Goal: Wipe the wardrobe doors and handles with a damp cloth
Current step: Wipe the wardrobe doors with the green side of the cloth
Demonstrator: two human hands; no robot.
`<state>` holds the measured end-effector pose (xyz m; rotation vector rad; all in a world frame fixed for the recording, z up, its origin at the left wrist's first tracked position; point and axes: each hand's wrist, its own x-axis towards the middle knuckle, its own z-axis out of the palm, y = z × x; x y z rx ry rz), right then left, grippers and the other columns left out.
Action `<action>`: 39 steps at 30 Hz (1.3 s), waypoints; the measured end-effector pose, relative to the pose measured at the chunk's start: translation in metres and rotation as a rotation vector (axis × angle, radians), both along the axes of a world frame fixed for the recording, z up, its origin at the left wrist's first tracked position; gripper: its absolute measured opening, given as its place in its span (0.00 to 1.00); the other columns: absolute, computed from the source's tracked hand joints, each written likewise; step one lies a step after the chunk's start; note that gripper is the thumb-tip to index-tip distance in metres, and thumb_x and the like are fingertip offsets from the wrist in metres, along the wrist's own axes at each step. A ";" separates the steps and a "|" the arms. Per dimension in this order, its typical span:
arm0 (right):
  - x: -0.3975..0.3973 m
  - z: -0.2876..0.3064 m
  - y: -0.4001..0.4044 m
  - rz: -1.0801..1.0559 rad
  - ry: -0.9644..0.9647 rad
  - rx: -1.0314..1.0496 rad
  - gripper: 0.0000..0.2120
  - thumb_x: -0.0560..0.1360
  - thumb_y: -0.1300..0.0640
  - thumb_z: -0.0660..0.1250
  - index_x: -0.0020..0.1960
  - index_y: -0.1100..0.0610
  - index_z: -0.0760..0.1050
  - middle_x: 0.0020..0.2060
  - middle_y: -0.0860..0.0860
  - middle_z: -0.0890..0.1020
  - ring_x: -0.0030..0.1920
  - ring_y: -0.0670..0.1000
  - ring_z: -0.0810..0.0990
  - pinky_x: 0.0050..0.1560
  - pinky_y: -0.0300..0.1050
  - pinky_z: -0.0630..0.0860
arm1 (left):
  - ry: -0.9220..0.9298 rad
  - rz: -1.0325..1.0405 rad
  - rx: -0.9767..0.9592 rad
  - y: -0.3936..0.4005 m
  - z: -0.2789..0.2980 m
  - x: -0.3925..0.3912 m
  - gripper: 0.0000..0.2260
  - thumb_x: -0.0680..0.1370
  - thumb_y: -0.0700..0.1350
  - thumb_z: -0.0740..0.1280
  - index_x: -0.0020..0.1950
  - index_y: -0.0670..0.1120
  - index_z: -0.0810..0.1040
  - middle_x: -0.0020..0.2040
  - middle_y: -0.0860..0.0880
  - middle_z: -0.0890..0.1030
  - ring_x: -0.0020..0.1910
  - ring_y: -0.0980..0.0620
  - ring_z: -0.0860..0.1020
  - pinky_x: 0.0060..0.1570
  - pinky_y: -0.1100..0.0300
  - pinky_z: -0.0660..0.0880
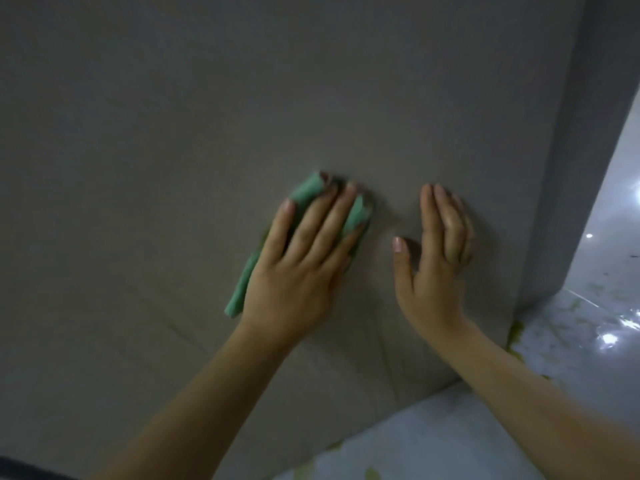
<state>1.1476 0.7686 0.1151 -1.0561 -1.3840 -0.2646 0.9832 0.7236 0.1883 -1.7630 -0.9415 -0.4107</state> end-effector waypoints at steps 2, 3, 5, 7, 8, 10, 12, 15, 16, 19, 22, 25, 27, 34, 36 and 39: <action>0.003 0.001 0.000 -0.019 -0.025 -0.020 0.26 0.79 0.53 0.59 0.73 0.64 0.61 0.71 0.55 0.62 0.72 0.58 0.59 0.74 0.50 0.55 | 0.080 0.013 -0.041 -0.010 -0.009 -0.021 0.25 0.79 0.47 0.63 0.76 0.46 0.63 0.77 0.45 0.57 0.75 0.45 0.56 0.75 0.48 0.43; 0.004 0.003 -0.001 -0.022 -0.030 -0.026 0.26 0.79 0.52 0.58 0.73 0.64 0.61 0.71 0.55 0.61 0.73 0.58 0.59 0.74 0.49 0.55 | 0.087 0.009 -0.030 -0.012 -0.004 -0.026 0.24 0.79 0.47 0.62 0.75 0.46 0.63 0.77 0.45 0.58 0.75 0.45 0.57 0.75 0.48 0.44; 0.006 0.006 -0.004 -0.013 -0.033 -0.042 0.27 0.79 0.51 0.58 0.74 0.63 0.60 0.71 0.54 0.61 0.73 0.57 0.58 0.73 0.48 0.54 | 0.032 -0.005 0.039 -0.013 0.019 -0.026 0.21 0.81 0.46 0.61 0.74 0.46 0.66 0.75 0.45 0.60 0.74 0.45 0.60 0.75 0.48 0.45; 0.008 0.006 -0.006 -0.012 -0.036 -0.057 0.28 0.79 0.50 0.58 0.74 0.63 0.59 0.71 0.55 0.61 0.73 0.57 0.58 0.73 0.48 0.52 | -0.087 -0.023 0.124 -0.006 0.044 -0.016 0.20 0.82 0.47 0.59 0.74 0.46 0.68 0.75 0.44 0.61 0.74 0.43 0.61 0.75 0.46 0.47; 0.007 0.007 -0.006 -0.020 -0.033 -0.061 0.28 0.79 0.50 0.58 0.74 0.62 0.59 0.71 0.55 0.61 0.73 0.57 0.58 0.73 0.48 0.52 | -0.137 -0.020 0.159 -0.002 0.053 -0.010 0.20 0.82 0.47 0.59 0.74 0.46 0.68 0.75 0.43 0.62 0.74 0.43 0.61 0.74 0.45 0.48; 0.004 0.008 -0.008 -0.059 -0.021 -0.064 0.28 0.79 0.49 0.58 0.74 0.62 0.60 0.71 0.56 0.63 0.72 0.57 0.59 0.72 0.50 0.53 | -0.182 0.008 0.189 0.003 0.052 -0.003 0.20 0.82 0.47 0.57 0.74 0.45 0.67 0.75 0.42 0.62 0.74 0.42 0.61 0.74 0.43 0.49; 0.000 0.009 -0.011 -0.117 -0.009 -0.063 0.28 0.78 0.49 0.59 0.73 0.63 0.62 0.70 0.58 0.66 0.71 0.57 0.61 0.70 0.54 0.55 | -0.164 0.014 0.137 -0.001 0.029 -0.011 0.20 0.82 0.47 0.58 0.74 0.46 0.66 0.75 0.43 0.60 0.75 0.42 0.59 0.75 0.44 0.47; -0.005 0.012 -0.015 -0.127 -0.012 -0.048 0.27 0.78 0.50 0.59 0.73 0.63 0.63 0.70 0.58 0.67 0.71 0.57 0.62 0.69 0.56 0.57 | -0.036 0.039 0.021 -0.020 -0.013 -0.042 0.23 0.81 0.48 0.60 0.75 0.47 0.62 0.77 0.46 0.56 0.77 0.45 0.54 0.75 0.47 0.44; -0.005 0.013 -0.016 -0.116 -0.027 -0.035 0.27 0.78 0.50 0.59 0.73 0.63 0.63 0.70 0.57 0.66 0.71 0.57 0.62 0.69 0.57 0.57 | 0.005 0.058 0.005 -0.025 -0.018 -0.052 0.24 0.80 0.48 0.60 0.76 0.47 0.62 0.77 0.47 0.55 0.77 0.46 0.54 0.75 0.47 0.44; -0.008 0.018 -0.022 -0.054 -0.069 0.013 0.26 0.78 0.51 0.59 0.73 0.62 0.62 0.70 0.56 0.64 0.71 0.57 0.62 0.71 0.55 0.56 | -0.009 0.041 0.032 -0.026 -0.002 -0.053 0.21 0.80 0.47 0.61 0.74 0.47 0.66 0.77 0.48 0.57 0.75 0.46 0.57 0.75 0.48 0.46; -0.011 0.025 -0.027 -0.015 -0.046 0.044 0.26 0.78 0.53 0.59 0.72 0.63 0.62 0.69 0.57 0.66 0.70 0.58 0.62 0.71 0.53 0.55 | -0.172 -0.016 0.139 -0.010 0.032 -0.022 0.18 0.81 0.46 0.61 0.70 0.46 0.72 0.75 0.44 0.63 0.74 0.44 0.61 0.75 0.47 0.47; -0.022 0.028 -0.030 0.022 -0.036 0.055 0.25 0.78 0.54 0.59 0.72 0.64 0.62 0.69 0.59 0.67 0.70 0.58 0.62 0.72 0.53 0.56 | -0.194 -0.036 0.150 -0.001 0.040 -0.010 0.20 0.82 0.47 0.59 0.73 0.45 0.68 0.75 0.43 0.62 0.74 0.44 0.59 0.75 0.46 0.45; -0.030 0.027 -0.033 0.054 -0.063 0.050 0.26 0.78 0.54 0.59 0.72 0.64 0.62 0.69 0.60 0.67 0.71 0.58 0.62 0.72 0.55 0.57 | -0.112 -0.019 0.100 -0.009 0.023 -0.028 0.21 0.81 0.47 0.59 0.75 0.45 0.65 0.75 0.44 0.59 0.75 0.44 0.58 0.75 0.46 0.45; -0.045 0.022 -0.046 0.141 -0.269 0.039 0.25 0.78 0.53 0.58 0.73 0.62 0.63 0.70 0.57 0.68 0.72 0.58 0.62 0.70 0.61 0.61 | 0.076 0.111 0.008 -0.065 -0.017 -0.138 0.19 0.80 0.47 0.58 0.72 0.47 0.68 0.79 0.46 0.55 0.78 0.48 0.53 0.75 0.47 0.48; -0.046 0.025 -0.050 0.127 -0.312 0.058 0.25 0.78 0.53 0.58 0.73 0.60 0.63 0.70 0.56 0.68 0.72 0.58 0.63 0.70 0.61 0.61 | -0.017 0.124 0.067 -0.064 -0.007 -0.132 0.20 0.81 0.47 0.57 0.73 0.47 0.67 0.77 0.45 0.58 0.78 0.48 0.51 0.75 0.47 0.48; -0.055 0.028 -0.057 0.141 -0.324 0.085 0.25 0.78 0.54 0.58 0.73 0.61 0.63 0.70 0.56 0.69 0.71 0.58 0.63 0.70 0.60 0.60 | -0.259 0.098 0.211 -0.046 0.023 -0.099 0.21 0.81 0.48 0.57 0.75 0.46 0.65 0.76 0.44 0.60 0.77 0.43 0.55 0.75 0.45 0.47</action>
